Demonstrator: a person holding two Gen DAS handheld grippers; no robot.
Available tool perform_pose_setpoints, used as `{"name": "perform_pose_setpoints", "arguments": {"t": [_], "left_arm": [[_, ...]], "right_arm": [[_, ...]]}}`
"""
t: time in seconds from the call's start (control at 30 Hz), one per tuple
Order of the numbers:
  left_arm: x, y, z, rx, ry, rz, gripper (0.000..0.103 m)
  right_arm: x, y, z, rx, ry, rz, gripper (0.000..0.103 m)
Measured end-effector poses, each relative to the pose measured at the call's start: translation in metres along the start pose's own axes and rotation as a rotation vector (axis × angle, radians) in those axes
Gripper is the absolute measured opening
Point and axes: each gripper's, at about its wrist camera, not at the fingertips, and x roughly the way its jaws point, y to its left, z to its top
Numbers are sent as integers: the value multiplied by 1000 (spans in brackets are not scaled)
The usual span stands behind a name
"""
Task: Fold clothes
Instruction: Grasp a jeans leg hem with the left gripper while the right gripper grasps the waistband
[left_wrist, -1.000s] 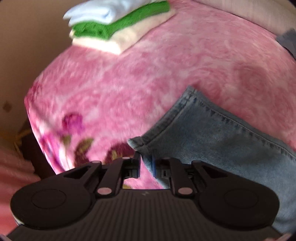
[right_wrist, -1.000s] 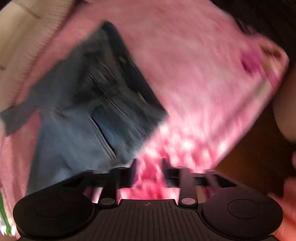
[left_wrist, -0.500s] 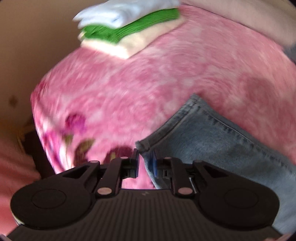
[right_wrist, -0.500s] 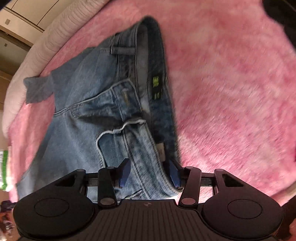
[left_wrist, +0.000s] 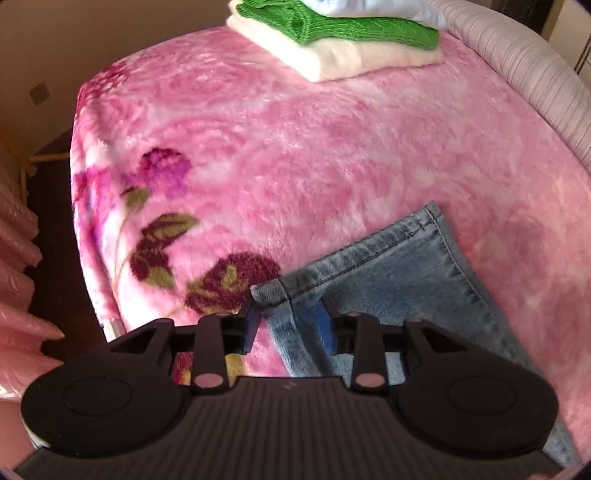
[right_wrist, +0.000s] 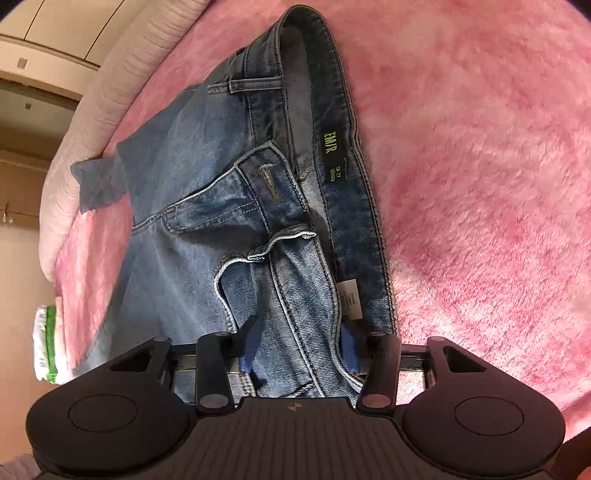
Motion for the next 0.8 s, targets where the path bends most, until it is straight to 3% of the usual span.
{"name": "perform_pose_setpoints", "arguments": {"t": [0.03,0.07,0.13,0.2,0.27,0.33,0.47,0.67,0.8], "left_arm": [[0,-3,0,8,-12,8,12],[-3,-6,4,20,-29,1,11],[-16,-13,13,34,-80,-39,11],[-38,-6,25,4,-161,-128,12],[-47,10,35,-30,-183,-187,12],[-42,14,32,40,-174,-169,13],[-4,1,3,257,-88,9,13],[-13,11,9,276,-120,-63,13],[-2,-4,-7,424,-114,35,14]], "right_arm": [[-1,3,0,-27,2,-16,12],[-3,6,0,-56,3,-33,2],[-12,15,0,-103,-26,-25,2],[-31,20,2,-118,-85,5,1],[-54,15,1,-102,-121,40,1],[-66,7,-3,-86,-118,46,1],[-53,-14,-12,-68,-19,-17,1],[-71,-10,-6,-109,-13,29,0],[-40,-21,-21,-155,175,-109,0]]}}
